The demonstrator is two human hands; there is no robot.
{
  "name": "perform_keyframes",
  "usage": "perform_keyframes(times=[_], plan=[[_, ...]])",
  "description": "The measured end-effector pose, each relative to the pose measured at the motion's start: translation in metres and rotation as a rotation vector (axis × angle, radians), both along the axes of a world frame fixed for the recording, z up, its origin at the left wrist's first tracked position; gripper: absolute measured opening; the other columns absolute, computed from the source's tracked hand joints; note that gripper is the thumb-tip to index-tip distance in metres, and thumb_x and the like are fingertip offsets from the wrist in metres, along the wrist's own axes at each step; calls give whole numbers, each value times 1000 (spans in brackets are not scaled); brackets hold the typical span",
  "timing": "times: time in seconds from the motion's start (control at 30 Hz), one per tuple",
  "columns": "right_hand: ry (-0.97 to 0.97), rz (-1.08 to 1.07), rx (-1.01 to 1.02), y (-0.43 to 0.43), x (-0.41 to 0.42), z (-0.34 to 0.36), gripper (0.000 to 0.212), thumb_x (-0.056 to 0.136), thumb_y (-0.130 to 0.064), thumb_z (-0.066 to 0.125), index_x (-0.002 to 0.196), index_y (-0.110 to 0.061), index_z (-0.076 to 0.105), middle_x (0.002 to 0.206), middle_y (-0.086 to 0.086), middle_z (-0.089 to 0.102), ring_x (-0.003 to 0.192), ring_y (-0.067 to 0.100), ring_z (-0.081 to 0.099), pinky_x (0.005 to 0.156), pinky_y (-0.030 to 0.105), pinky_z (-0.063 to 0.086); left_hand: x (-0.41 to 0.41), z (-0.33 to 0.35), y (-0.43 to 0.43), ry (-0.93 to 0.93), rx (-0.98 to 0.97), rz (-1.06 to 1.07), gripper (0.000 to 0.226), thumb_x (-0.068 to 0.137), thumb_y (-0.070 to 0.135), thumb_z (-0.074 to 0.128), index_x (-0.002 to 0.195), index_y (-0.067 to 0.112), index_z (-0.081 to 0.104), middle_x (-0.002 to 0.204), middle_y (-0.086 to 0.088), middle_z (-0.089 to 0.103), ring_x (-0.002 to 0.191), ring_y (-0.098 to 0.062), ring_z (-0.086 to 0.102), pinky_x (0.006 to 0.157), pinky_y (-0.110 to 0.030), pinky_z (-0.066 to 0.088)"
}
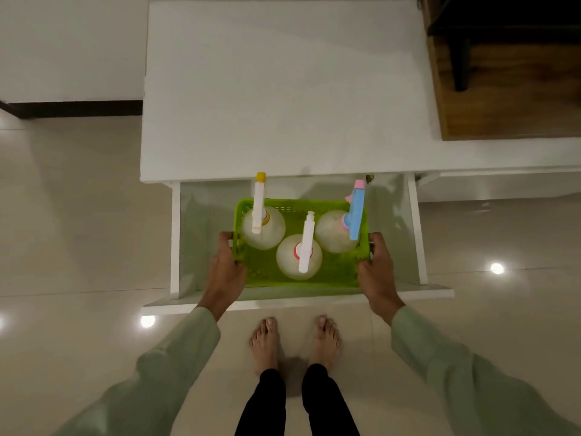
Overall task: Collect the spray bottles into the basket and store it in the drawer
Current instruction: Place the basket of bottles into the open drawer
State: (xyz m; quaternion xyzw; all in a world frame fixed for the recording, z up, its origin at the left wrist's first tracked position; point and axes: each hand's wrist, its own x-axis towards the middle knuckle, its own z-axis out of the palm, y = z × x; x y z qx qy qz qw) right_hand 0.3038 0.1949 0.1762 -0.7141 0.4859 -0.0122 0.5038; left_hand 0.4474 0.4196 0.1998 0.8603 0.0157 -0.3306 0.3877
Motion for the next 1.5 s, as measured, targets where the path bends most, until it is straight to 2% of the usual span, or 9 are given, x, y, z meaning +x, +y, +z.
perform_keyframes(times=[0.1,0.23,0.4,0.6,0.87,0.97,1.17,1.37,1.5], plan=[[14,0,30,-3,3,-16,36,74,19,34,95,-8,44,75,10,49,64,23,42,50,32,32,3,-19,-5,-3,36,-34,47,77,-16,43,116,10,40,95,-16,62,91,-39,60,75,-51,53],[39,26,4,-10,13,-33,36,71,21,32,96,-4,43,76,6,47,64,20,40,46,22,31,5,-47,-9,-5,68,-43,40,80,-13,46,106,15,36,82,-4,55,88,-43,60,66,-52,51],[65,61,-23,-16,29,-56,37,72,21,35,100,0,47,87,11,54,74,23,45,48,16,33,7,-76,-7,41,85,-84,40,83,-3,58,106,16,32,97,-10,58,94,-43,62,77,-57,54],[125,83,27,-16,33,-89,38,76,20,37,102,-7,46,89,-2,54,81,25,52,53,28,39,12,-111,-4,86,242,-136,34,84,-3,50,104,17,30,89,-13,58,86,-42,62,74,-52,55],[233,126,45,-19,34,-122,27,82,13,41,103,-3,45,90,10,57,80,33,54,64,44,47,15,-145,-2,147,271,-163,29,88,1,50,104,13,30,85,-14,52,89,-48,60,74,-53,53],[258,135,14,-19,32,-129,8,93,-3,48,99,-4,44,86,15,58,76,33,54,64,42,44,15,-153,-2,148,273,-178,26,90,-1,47,102,12,29,78,-8,46,86,-51,56,74,-55,52],[300,179,57,-21,32,-134,10,96,-11,49,98,-11,39,77,7,54,72,31,54,52,31,35,15,-155,0,161,263,-243,39,86,-5,52,106,14,24,86,-12,49,81,-42,54,69,-49,50],[415,177,219,-23,33,-115,52,92,-6,54,140,-9,37,117,20,61,100,40,65,80,48,57,15,-131,-6,240,246,-138,60,90,1,57,138,8,22,100,-23,59,95,-47,62,76,-50,54],[377,136,179,-25,21,-64,65,90,-5,60,149,-10,34,137,16,54,110,30,58,83,38,51,7,-81,1,128,207,-71,68,91,0,55,147,17,21,124,-22,58,118,-42,57,94,-52,51]])
